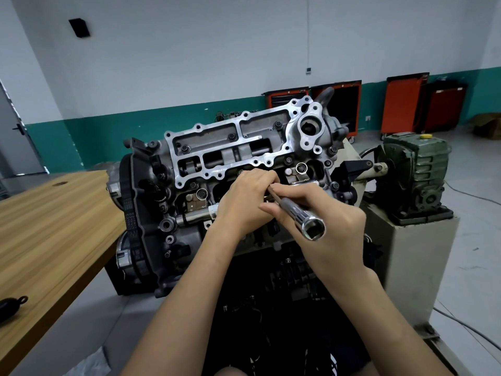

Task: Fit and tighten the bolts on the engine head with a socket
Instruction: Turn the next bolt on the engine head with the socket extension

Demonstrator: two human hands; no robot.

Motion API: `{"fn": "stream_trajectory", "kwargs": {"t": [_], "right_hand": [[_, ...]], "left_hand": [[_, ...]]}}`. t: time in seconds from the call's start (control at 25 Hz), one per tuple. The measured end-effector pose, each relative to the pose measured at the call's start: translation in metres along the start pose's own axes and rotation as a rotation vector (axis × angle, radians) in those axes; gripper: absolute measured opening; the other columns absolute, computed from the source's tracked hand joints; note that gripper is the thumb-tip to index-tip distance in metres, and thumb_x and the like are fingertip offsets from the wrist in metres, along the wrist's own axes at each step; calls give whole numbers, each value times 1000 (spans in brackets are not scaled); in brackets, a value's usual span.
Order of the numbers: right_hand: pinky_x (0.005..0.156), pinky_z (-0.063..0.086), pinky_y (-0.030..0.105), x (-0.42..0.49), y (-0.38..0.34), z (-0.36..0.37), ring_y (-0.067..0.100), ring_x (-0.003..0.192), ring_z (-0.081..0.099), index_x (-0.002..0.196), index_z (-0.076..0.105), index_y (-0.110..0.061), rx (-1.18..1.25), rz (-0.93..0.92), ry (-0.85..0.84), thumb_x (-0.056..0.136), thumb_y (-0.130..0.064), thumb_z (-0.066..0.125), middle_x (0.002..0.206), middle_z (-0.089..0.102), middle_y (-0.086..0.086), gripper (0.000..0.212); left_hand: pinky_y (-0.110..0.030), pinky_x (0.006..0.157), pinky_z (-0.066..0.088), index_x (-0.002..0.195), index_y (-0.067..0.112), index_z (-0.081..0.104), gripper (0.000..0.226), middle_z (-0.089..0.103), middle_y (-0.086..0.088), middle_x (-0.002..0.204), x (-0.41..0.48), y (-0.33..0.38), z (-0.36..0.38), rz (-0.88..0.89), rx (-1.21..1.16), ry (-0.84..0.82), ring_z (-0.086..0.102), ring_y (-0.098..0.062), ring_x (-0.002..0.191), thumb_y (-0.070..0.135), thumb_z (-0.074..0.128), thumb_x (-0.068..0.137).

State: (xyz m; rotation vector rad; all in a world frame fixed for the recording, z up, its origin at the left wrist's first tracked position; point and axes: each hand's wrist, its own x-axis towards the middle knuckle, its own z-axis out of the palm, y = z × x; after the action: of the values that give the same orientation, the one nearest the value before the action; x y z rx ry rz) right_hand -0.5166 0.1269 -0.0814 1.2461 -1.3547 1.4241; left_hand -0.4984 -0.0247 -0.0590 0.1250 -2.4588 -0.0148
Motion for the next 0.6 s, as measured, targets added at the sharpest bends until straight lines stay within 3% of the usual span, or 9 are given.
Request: {"fn": "stream_trajectory", "kwargs": {"t": [0.08,0.2,0.32,0.4,0.48,0.6], "right_hand": [[69,54,25,-4,-2,1,17,75,69,98,71,3,14,-4,-6,77,-6,79,83,72,10,24],[88,53,27,-7,-3,2,15,99,67,110,66,7,51,-58,-114,78,16,69,109,70,10,34],[75,51,13,-1,1,-2,3,79,65,100,71,3,-13,-60,-68,69,15,79,89,74,6,34],[64,51,14,0,1,-4,5,68,63,94,72,1,-2,-29,-25,68,5,85,76,72,3,29],[69,52,16,-2,-2,-4,7,74,66,96,71,2,22,-35,-36,72,-1,83,82,73,5,27],[88,53,25,-5,-4,-2,14,99,67,110,66,6,75,-66,-156,77,14,72,110,70,10,35]], "left_hand": [[-19,69,23,86,17,52,14,45,13,81,0,0,0,-5,-14,1,36,-9,80,27,46,79],[-16,66,25,86,18,54,17,44,15,78,-2,0,-3,-16,-69,12,35,-6,80,28,47,73],[-21,69,25,90,15,55,13,53,7,86,-2,0,-1,-4,-44,18,39,-10,84,22,55,78],[-21,72,26,92,15,55,14,54,6,90,-1,-2,0,-8,-26,11,41,-11,87,25,57,83],[-20,70,24,92,15,56,15,53,7,89,1,-2,0,-11,-28,-2,44,-14,89,25,55,81],[-23,69,29,90,19,54,29,45,14,81,0,1,-4,-58,-57,-30,43,-14,87,34,38,72]]}}
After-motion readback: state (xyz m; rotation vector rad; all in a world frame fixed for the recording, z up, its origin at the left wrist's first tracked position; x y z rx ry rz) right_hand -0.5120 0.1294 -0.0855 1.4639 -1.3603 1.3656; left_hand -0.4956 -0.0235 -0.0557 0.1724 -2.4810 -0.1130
